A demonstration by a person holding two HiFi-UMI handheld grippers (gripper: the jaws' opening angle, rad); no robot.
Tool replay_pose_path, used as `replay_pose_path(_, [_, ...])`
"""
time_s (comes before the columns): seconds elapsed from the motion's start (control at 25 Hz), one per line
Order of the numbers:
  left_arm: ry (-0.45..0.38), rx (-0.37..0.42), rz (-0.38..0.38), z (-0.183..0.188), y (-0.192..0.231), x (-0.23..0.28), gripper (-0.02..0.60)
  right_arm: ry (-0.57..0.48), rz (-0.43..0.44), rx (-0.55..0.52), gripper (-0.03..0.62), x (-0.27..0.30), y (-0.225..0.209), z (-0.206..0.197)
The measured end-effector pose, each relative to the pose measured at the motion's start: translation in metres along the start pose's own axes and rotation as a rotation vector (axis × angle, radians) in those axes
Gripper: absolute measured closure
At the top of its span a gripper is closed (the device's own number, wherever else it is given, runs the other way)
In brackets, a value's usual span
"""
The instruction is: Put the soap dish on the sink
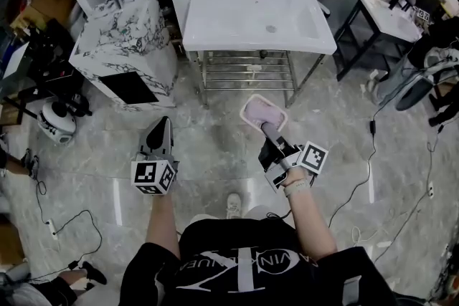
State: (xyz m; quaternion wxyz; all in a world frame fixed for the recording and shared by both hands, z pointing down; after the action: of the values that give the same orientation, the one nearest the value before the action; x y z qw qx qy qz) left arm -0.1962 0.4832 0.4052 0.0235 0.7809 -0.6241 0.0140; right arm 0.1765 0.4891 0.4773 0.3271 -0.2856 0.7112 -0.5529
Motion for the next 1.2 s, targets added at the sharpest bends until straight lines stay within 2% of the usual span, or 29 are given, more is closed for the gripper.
replay_pose_path(0.52, [0.012, -0.034, 0.039, -0.006, 0.023, 0.061, 0.569, 0.005, -0.010, 0.030, 0.507, 0.060, -0.022, 0.039])
replay_pose_path(1.2, [0.000, -0.030, -0.066, 0.003, 0.056, 0.256, 0.569, -0.027, 0.005, -0.017, 0.507, 0.187, -0.056, 0.132])
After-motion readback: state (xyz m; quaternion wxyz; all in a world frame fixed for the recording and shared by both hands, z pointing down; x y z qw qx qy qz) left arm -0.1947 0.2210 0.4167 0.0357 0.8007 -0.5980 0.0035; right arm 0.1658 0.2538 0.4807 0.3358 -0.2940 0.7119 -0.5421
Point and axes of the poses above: the fingertips, and each gripper's own axes: x forward along the fingers, y to its left, z out of its top, the point moved 9 cm from there along -x, backward along the fingers, and after that the axes turned 8 degrees about z, right-handed, at the moved point
